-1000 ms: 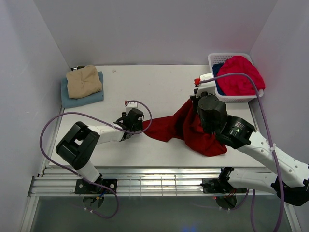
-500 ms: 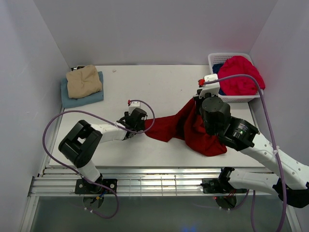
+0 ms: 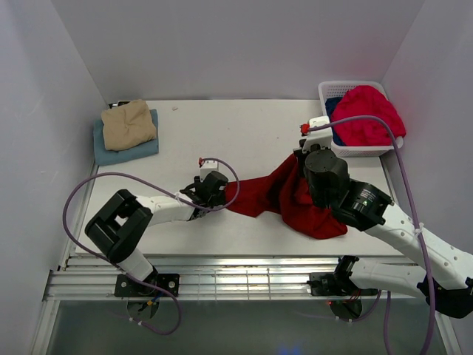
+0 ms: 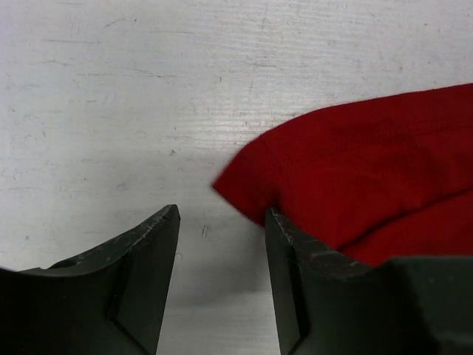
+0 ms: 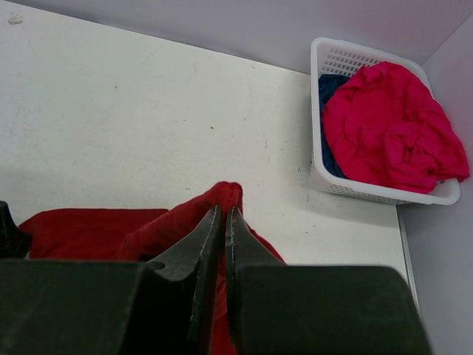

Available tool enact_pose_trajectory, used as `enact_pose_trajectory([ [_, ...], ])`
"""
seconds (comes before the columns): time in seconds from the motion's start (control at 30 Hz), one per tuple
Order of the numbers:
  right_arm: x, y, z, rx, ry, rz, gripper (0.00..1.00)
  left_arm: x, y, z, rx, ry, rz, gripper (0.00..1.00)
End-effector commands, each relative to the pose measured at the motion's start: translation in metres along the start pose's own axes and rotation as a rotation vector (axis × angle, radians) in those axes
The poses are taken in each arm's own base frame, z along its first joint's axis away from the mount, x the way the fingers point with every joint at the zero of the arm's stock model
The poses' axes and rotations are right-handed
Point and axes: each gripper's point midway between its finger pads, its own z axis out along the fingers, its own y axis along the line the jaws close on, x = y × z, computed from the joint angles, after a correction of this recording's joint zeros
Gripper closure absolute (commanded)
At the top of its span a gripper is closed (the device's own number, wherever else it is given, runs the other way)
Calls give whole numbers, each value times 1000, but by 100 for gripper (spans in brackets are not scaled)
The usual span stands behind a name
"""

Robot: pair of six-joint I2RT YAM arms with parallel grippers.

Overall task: Fold and stack the t-shirts
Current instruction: Flatten out the tshirt

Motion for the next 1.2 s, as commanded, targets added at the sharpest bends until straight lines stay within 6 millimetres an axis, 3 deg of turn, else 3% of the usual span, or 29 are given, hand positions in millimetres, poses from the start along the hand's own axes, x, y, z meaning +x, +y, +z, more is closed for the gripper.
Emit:
enact_pose_trajectory([
  [0.0, -10, -4, 1, 22, -35, 58, 92, -14, 2, -16, 7, -54, -60, 40],
  [0.2, -7, 0, 3, 15, -26, 53, 92, -21, -3, -17, 26, -86, -77, 40],
  [0.6, -5, -6, 1, 22, -30, 52, 92, 1, -9, 16, -16, -20, -23, 41],
  [0.73, -2, -7, 0, 25, -28, 53, 92, 5, -9, 21, -25, -9, -11, 54],
  [0.87, 2, -7, 0, 25, -24, 56, 92, 8, -6, 24, -40, -3, -2, 90],
  [0.9, 2, -8, 0, 25, -24, 56, 92, 8, -6, 24, -44, -6, -2, 95],
  [0.97, 5, -8, 0, 27, -20, 55, 92, 10, -4, 25, -56, 0, 5, 100],
  [1.07, 8, -8, 0, 29, -17, 54, 92, 7, 4, 21, -90, -10, 5, 100],
  [1.17, 10, -9, 0, 37, -14, 51, 92, -9, 14, 7, -130, -51, -5, 100],
])
